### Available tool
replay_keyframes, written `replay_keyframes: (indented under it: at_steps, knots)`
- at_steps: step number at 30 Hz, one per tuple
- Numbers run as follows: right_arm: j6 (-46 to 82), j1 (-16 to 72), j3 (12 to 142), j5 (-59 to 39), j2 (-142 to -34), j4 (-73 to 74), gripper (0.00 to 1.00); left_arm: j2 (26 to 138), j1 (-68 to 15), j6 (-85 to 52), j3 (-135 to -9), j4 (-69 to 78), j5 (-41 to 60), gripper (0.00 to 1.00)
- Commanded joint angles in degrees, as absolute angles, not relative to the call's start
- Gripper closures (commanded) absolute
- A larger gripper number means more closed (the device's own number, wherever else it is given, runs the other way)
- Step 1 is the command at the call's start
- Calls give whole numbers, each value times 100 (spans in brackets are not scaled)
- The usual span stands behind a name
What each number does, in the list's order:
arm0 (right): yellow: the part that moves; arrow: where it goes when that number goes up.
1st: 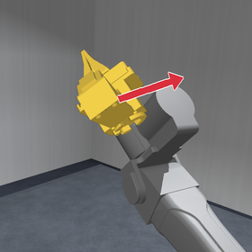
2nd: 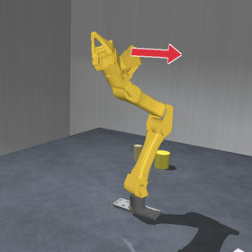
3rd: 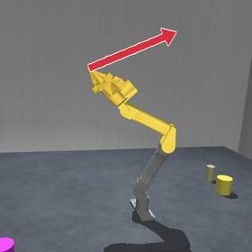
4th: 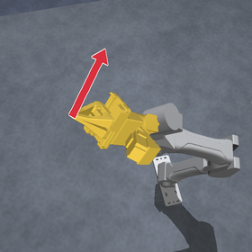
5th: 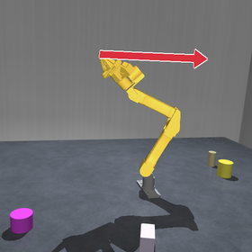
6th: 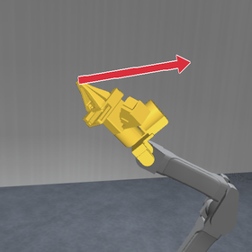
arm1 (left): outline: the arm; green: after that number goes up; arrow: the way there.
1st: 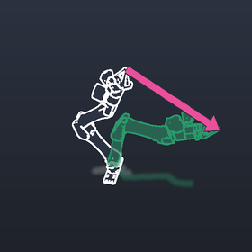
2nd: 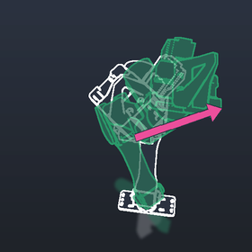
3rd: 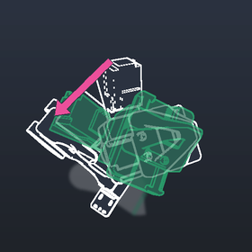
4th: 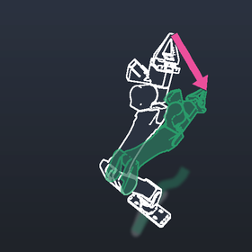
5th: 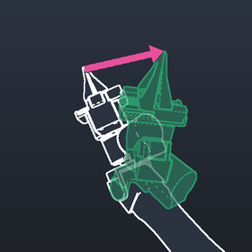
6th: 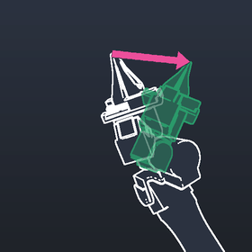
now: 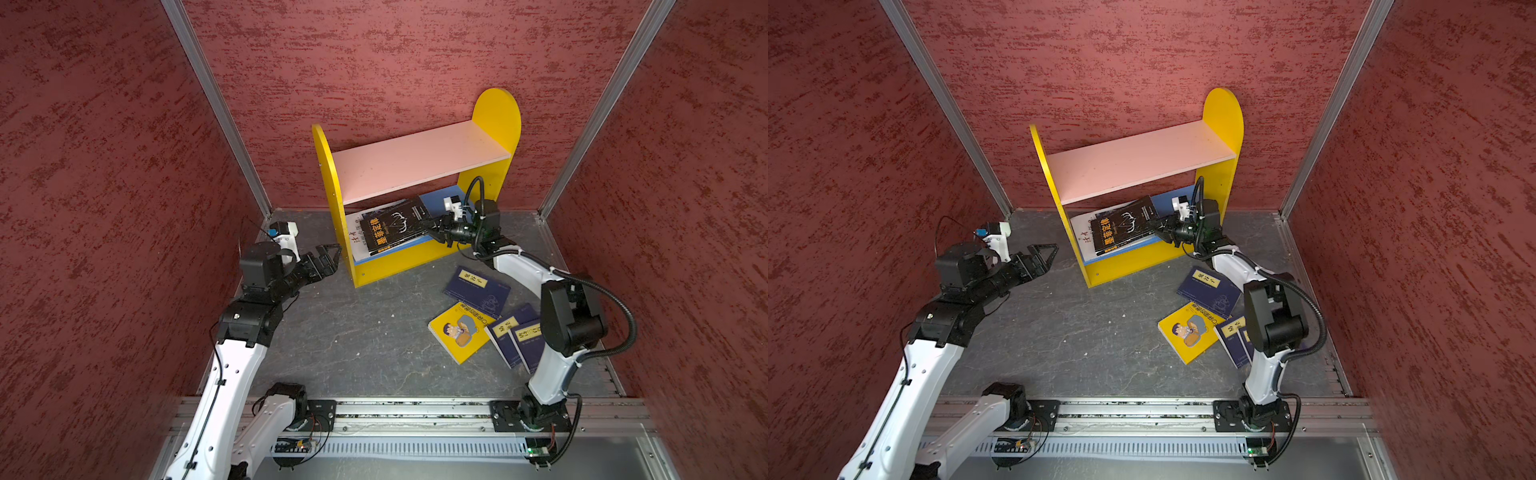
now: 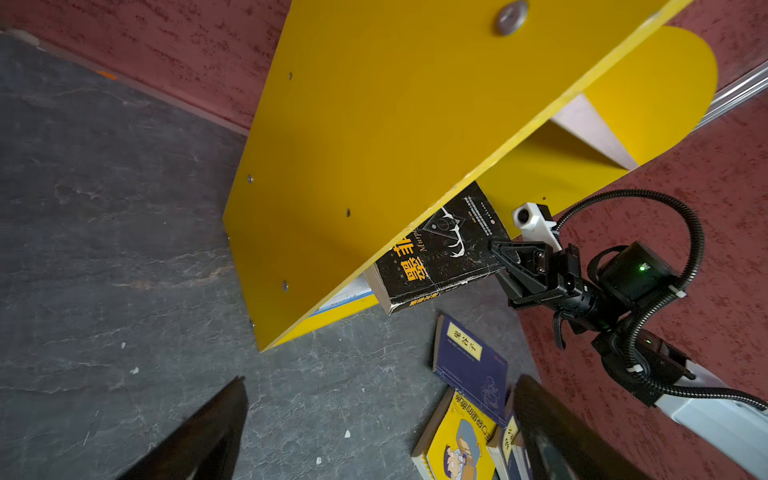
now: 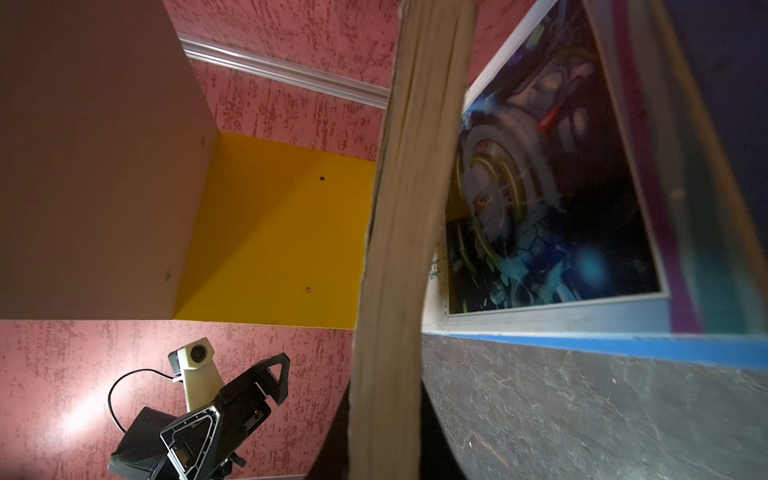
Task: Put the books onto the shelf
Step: 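Insert the black book onto the blue shelf beside the magazine with right gripper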
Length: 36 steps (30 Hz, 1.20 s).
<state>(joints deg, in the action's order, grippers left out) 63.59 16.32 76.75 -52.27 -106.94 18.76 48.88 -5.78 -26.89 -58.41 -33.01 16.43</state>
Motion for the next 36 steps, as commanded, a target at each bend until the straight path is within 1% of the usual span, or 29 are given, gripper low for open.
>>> replay_keyframes:
  at_steps: [1,7,14,21,36]
  knots:
    - [6355,1784,8185,-5247,-10911,2713,88,4860,-568,-2535,-5633,-3144,1477,1]
    - [6480,1931,8483,-5176,-11358,3181,88,5014,-566,-2456,-5532,-3128,1459,1]
    - [6210,1941,8596,-5141,-11519,2995,88,5173,-566,-2384,-5484,-2949,1469,1]
    - [6245,1951,8789,-5234,-11806,3130,87,5452,-569,-2374,-5545,-2745,1529,1]
    - [6117,2005,8864,-5468,-12045,2841,87,5903,-614,-2423,-5624,-2472,1605,1]
